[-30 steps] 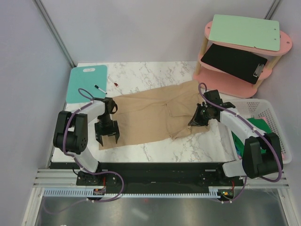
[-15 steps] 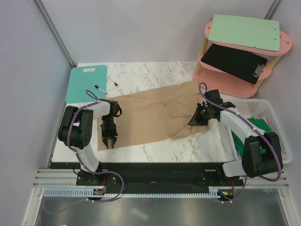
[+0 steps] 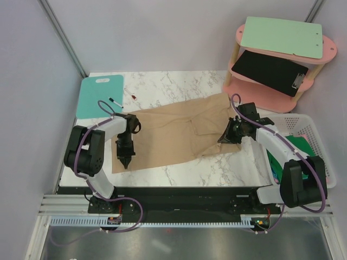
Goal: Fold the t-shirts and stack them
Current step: Grap the side of the flattened tshirt closest away from the robot with both arms
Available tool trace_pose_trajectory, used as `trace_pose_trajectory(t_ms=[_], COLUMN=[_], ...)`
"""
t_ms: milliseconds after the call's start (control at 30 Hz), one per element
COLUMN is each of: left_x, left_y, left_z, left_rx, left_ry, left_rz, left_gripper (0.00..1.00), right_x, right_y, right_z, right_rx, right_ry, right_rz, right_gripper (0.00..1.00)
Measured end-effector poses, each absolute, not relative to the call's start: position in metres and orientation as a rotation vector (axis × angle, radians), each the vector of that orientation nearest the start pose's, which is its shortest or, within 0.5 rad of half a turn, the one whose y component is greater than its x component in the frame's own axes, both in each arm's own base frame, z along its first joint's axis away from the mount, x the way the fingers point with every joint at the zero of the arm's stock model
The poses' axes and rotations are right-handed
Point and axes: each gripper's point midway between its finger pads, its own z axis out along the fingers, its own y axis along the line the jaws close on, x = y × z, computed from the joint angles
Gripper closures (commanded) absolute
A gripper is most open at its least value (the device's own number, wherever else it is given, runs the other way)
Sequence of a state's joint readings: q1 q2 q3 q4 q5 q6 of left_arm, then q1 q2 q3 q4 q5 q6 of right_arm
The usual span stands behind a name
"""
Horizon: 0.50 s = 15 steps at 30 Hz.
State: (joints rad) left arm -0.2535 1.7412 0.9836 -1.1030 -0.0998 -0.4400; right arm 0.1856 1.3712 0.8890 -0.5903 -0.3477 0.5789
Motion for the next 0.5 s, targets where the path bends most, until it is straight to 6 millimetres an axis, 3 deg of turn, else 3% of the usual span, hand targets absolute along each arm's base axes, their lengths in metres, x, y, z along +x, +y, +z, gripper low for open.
trace_pose_trajectory(t_ms=[333, 433, 500], left_x=[0.198, 0.208, 0.213], left_y=[-0.047, -0.048, -0.046], left_z=[0.044, 0.049, 0.052], left_rx=[-0.292, -0.29, -0.291], left_ry=[3.221, 3.192, 3.181], left_rz=[0.281, 0.278, 0.303], left_gripper=[0.98, 0.64, 0.57], right_x=[0.296, 0.311, 0.32], right_y=[0.132, 0.134, 0.135], right_z=[0.121, 0.132, 0.137], right_rx=[0.381, 0.37, 0.366], right_ry=[2.587, 2.543, 2.52], right_rz=[0.685, 0.687, 0.691], right_gripper=[0.99, 0.99, 0.99])
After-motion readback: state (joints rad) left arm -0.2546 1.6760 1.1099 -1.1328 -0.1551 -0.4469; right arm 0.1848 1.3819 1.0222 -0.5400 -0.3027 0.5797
